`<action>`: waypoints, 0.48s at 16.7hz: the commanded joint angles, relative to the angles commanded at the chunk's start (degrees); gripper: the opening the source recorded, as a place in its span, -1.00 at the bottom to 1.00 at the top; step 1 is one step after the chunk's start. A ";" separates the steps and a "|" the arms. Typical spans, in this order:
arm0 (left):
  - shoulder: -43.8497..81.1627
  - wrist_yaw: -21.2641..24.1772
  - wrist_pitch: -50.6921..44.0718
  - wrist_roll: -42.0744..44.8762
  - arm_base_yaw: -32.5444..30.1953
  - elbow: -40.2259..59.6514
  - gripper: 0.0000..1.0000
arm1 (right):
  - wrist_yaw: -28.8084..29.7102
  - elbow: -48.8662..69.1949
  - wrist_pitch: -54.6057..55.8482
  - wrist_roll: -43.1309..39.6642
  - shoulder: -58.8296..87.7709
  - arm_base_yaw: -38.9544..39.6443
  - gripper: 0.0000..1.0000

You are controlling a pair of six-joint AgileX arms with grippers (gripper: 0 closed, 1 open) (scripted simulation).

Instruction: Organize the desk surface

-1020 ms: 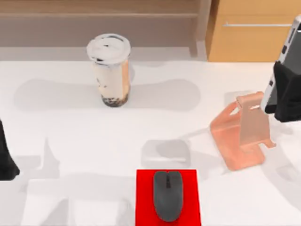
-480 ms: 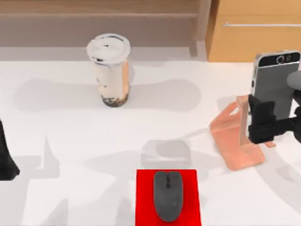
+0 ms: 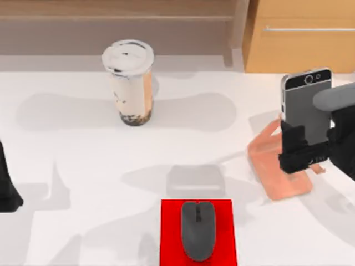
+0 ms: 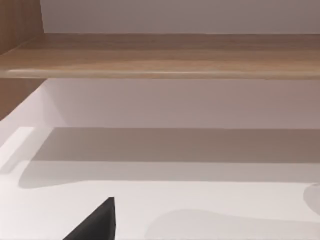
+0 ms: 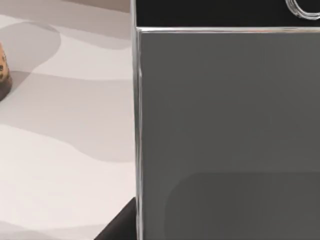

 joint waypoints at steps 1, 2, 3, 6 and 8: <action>0.00 0.00 0.00 0.00 0.00 0.00 1.00 | 0.00 0.00 0.00 0.00 0.00 0.00 -1.00; 0.00 0.00 0.00 0.00 0.00 0.00 1.00 | 0.00 0.00 0.00 0.00 0.00 0.00 -1.00; 0.00 0.00 0.00 0.00 0.00 0.00 1.00 | 0.00 0.00 0.00 0.00 0.00 0.00 -0.85; 0.00 0.00 0.00 0.00 0.00 0.00 1.00 | 0.00 0.00 0.00 0.00 0.00 0.00 -0.40; 0.00 0.00 0.00 0.00 0.00 0.00 1.00 | 0.00 0.00 0.00 0.00 0.00 0.00 -0.10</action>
